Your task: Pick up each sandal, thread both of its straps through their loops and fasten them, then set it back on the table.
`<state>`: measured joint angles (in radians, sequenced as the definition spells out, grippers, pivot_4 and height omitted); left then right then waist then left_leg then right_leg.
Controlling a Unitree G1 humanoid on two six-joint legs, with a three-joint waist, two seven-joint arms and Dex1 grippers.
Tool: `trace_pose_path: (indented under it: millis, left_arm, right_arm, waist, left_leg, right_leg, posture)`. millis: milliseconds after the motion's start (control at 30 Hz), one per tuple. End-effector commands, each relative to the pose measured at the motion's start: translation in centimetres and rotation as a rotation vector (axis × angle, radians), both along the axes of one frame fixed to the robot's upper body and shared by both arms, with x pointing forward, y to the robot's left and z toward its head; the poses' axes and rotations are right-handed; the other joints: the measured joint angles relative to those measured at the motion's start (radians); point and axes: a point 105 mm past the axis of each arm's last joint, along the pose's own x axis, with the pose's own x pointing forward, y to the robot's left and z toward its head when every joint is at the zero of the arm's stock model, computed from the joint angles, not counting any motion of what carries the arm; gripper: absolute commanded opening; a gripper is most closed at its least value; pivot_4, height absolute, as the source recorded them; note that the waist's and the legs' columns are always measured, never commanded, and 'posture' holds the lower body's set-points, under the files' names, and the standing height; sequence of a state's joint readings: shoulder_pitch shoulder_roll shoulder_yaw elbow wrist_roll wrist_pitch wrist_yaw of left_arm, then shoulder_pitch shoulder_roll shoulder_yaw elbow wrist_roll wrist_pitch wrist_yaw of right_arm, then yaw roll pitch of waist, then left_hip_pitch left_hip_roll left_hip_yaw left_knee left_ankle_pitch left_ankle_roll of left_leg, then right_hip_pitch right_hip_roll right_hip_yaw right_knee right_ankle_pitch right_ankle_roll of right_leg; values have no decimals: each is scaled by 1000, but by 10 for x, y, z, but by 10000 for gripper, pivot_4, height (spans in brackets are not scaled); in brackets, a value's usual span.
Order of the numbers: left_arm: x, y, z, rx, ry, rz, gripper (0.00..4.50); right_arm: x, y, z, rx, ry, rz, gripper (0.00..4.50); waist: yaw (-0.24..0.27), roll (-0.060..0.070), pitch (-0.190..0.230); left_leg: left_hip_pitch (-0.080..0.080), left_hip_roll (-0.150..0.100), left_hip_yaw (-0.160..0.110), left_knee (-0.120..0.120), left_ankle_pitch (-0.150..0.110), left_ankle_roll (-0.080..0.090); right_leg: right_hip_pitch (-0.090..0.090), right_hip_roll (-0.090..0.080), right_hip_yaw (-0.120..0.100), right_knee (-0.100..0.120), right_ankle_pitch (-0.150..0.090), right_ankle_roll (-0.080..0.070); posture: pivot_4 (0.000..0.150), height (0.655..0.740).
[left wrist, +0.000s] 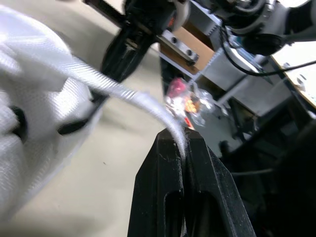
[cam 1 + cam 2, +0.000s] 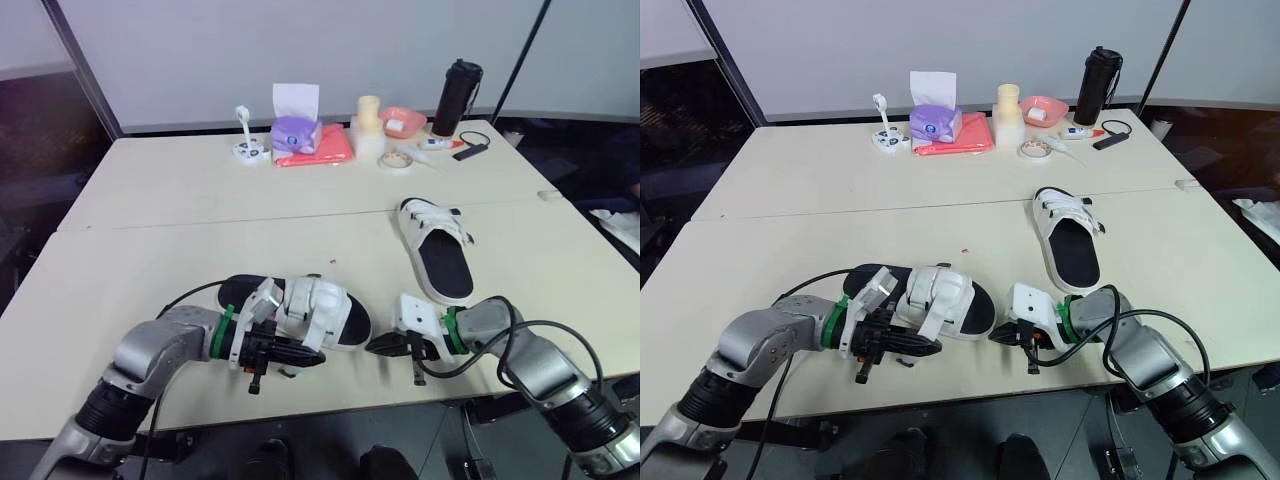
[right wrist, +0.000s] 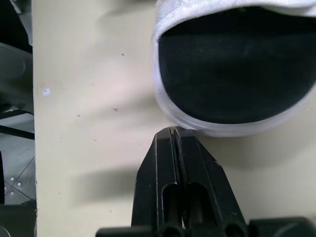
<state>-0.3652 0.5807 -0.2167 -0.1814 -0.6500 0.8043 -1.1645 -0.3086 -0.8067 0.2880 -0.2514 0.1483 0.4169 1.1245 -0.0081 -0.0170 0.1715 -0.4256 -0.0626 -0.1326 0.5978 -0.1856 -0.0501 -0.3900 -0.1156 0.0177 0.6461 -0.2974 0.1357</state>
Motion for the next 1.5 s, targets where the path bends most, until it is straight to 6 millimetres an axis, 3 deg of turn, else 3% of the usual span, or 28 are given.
trace_pose_path:
  millis: [33,133,267,533,700,967,1100,1233,1500]
  left_arm:
    - [16,-2,11,-27,-82,83,762]
    - [18,-4,10,-37,-88,106,762]
    - [17,-6,8,-41,-86,111,762]
    - [20,-7,14,-61,-97,136,762]
    - [21,-7,17,-70,-102,153,762]
    - [22,-7,19,-74,-100,162,762]
    - [24,-7,19,-78,-102,173,762]
    - [37,-11,31,-141,-121,217,762]
    - [55,-15,62,-301,-44,210,762]
  right_arm:
    - [-4,1,30,55,-53,4,0]
    - [-2,6,47,115,-84,-13,0]
    - [3,15,50,146,-92,-21,0]
    - [24,27,24,160,-110,-65,0]
    - [30,40,21,227,-106,-69,0]
    - [28,66,19,344,-82,-45,0]
    - [27,73,3,340,-65,-50,0]
    - [24,71,-20,267,-43,-36,0]
    - [21,64,-30,223,-35,-25,0]
  waist:
    - [-1,0,0]
    - [-5,0,0]
    - [-4,0,0]
    - [-3,0,0]
    - [-5,0,0]
    - [-6,0,0]
    - [-8,0,0]
    - [-7,0,0]
    - [-9,1,-1]
  left_leg:
    - [0,0,0,0,0,0]
    - [0,0,0,0,0,0]
    - [0,0,0,0,0,0]
    - [0,0,1,0,0,0]
    - [1,0,1,0,1,-1]
    - [1,0,0,0,1,-1]
    - [1,0,1,0,1,-2]
    - [3,-2,1,0,1,-2]
    - [7,-2,1,0,1,-2]
  right_leg:
    - [0,0,0,0,0,0]
    - [0,0,0,1,0,0]
    - [0,0,0,1,0,0]
    - [0,0,0,1,0,0]
    - [0,1,0,2,0,0]
    - [0,1,0,3,0,0]
    - [0,2,0,3,0,0]
    - [1,2,0,4,0,0]
    - [4,3,1,4,0,0]
  posture:
    - [1500,7400]
    - [1500,7400]
    - [1500,7400]
    - [1500,7400]
    - [1500,7400]
    - [1500,7400]
    - [1500,7400]
    - [1500,7400]
    - [1500,7400]
